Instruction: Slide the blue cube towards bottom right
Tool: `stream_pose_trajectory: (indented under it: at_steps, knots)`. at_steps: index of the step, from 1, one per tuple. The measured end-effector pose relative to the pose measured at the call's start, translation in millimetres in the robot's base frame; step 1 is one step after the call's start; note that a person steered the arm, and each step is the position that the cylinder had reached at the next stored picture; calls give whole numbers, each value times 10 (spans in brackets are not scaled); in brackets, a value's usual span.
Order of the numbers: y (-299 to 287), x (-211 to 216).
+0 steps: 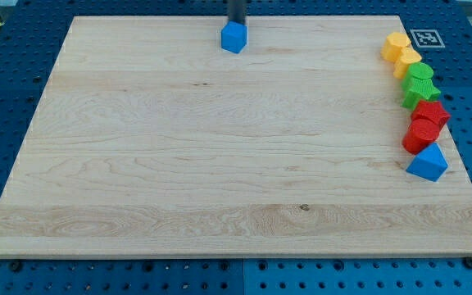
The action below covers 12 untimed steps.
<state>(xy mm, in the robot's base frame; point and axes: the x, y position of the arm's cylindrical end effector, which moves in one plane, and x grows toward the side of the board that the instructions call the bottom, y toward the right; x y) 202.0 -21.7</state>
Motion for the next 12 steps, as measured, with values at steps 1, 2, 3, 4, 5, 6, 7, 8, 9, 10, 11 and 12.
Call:
stream_pose_trajectory:
  at_steps: [1, 2, 3, 4, 5, 6, 7, 8, 9, 10, 11, 12]
  knots:
    - [-209, 204]
    - [-86, 343]
    - [33, 488]
    - [156, 715]
    - [410, 704]
    - [731, 629]
    - [923, 834]
    - [1086, 1086]
    - [1219, 1331]
    - [1371, 1470]
    - [1454, 1656]
    - [1514, 1859]
